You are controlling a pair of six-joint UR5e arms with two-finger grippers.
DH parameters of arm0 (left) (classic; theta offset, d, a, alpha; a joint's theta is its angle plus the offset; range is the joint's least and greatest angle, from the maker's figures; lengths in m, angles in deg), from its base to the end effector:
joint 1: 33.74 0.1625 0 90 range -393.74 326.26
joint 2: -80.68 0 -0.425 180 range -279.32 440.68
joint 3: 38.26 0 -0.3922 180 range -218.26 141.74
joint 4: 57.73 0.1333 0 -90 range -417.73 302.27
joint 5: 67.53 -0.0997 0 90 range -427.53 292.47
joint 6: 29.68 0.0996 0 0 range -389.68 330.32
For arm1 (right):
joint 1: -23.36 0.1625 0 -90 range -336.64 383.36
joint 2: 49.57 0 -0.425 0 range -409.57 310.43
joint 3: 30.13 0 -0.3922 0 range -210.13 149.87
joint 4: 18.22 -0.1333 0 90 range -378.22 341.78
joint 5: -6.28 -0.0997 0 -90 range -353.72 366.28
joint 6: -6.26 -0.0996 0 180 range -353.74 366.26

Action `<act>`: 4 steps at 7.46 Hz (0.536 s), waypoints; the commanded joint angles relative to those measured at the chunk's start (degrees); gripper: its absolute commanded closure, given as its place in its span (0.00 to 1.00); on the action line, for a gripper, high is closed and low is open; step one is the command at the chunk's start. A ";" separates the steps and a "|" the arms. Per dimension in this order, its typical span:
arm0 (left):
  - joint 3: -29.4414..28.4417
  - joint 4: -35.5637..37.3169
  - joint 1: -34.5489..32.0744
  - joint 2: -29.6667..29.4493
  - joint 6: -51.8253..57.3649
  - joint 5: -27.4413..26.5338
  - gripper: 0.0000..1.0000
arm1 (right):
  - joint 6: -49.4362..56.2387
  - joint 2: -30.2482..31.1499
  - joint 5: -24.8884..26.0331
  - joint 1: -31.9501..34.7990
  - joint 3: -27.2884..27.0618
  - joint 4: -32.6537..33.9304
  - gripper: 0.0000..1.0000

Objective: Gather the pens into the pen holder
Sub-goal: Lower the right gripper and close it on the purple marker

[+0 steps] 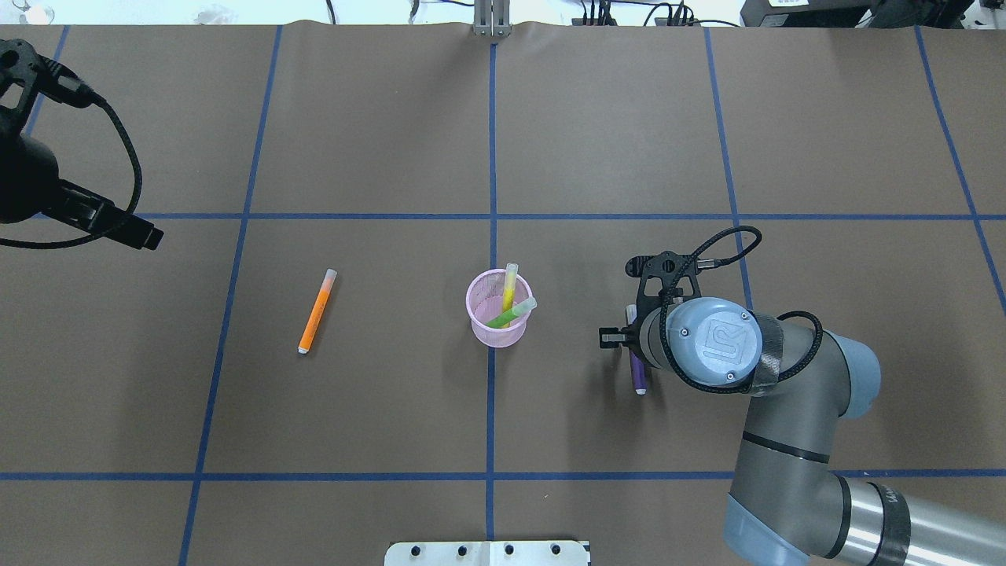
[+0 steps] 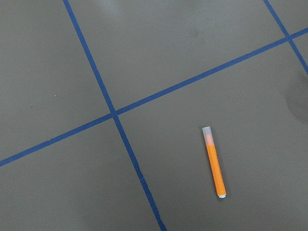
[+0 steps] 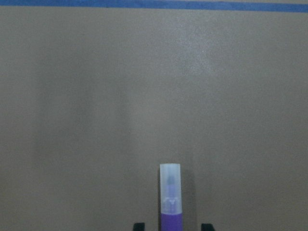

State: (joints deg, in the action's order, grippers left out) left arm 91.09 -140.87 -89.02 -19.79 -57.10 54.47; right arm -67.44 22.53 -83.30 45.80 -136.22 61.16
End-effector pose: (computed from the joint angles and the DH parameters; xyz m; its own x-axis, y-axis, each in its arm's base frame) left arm 0.1963 -0.4246 0.2746 0.6281 0.4152 -0.6581 -0.1437 0.8931 0.4263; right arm -0.5004 -0.3517 0.3486 0.7400 0.0020 0.6726 -0.1863 0.9615 0.2021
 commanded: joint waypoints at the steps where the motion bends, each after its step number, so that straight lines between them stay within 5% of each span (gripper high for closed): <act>1: 0.10 -0.01 0.00 0.01 0.00 0.00 0.00 | 0.40 0.23 -0.15 -0.21 0.18 -0.01 0.61; 4: 0.02 -0.01 0.00 0.01 0.00 0.00 0.00 | 0.49 0.24 -0.24 -0.30 1.14 -0.01 0.60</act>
State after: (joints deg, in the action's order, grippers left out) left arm 91.15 -140.87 -89.02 -19.78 -57.10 54.46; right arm -66.98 22.81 -83.50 45.55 -135.52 61.17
